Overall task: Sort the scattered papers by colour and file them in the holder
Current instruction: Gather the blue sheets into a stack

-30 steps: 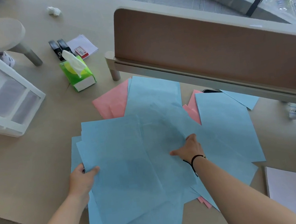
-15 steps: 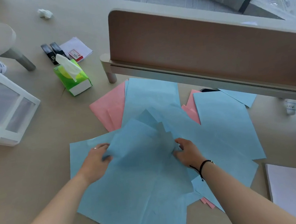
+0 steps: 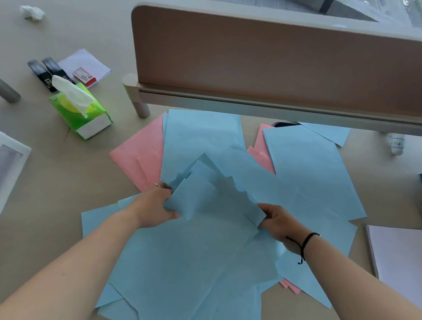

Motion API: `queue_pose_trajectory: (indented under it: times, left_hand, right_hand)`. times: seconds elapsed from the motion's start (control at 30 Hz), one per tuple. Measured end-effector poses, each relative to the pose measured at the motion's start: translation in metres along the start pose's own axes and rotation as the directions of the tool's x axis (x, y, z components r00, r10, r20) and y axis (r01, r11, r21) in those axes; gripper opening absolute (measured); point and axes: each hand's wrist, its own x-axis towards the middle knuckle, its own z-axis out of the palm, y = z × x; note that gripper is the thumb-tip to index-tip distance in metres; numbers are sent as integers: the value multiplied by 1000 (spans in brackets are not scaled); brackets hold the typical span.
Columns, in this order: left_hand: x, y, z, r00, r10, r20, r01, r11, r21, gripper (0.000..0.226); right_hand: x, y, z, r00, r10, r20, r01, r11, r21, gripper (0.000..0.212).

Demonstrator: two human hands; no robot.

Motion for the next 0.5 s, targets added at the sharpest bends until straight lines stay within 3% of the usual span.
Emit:
queue_pose_trajectory:
  times: [0.1,0.23,0.37,0.5]
  left_hand:
    - [-4,0,-1,999,-39,-20,37,994,-106,26]
    - [-15,-1,7,990,-131,-45,112,949,-294,42]
    - [-26,-6,18,964,-265,-22,220,842,-492,56]
    - [-40,-26,27,941,-332,-62,198,692,-694,53]
  right_hand:
    - [2,1,1,1000,10,-24,-8,996,84,37]
    - [7,9,2,994,37,-99,-17,980,199,34]
    - [7,19,-3,973,124,-193,-88,979,184,26]
    - [-2,27,-6,969,156,-193,-141,986,88,29]
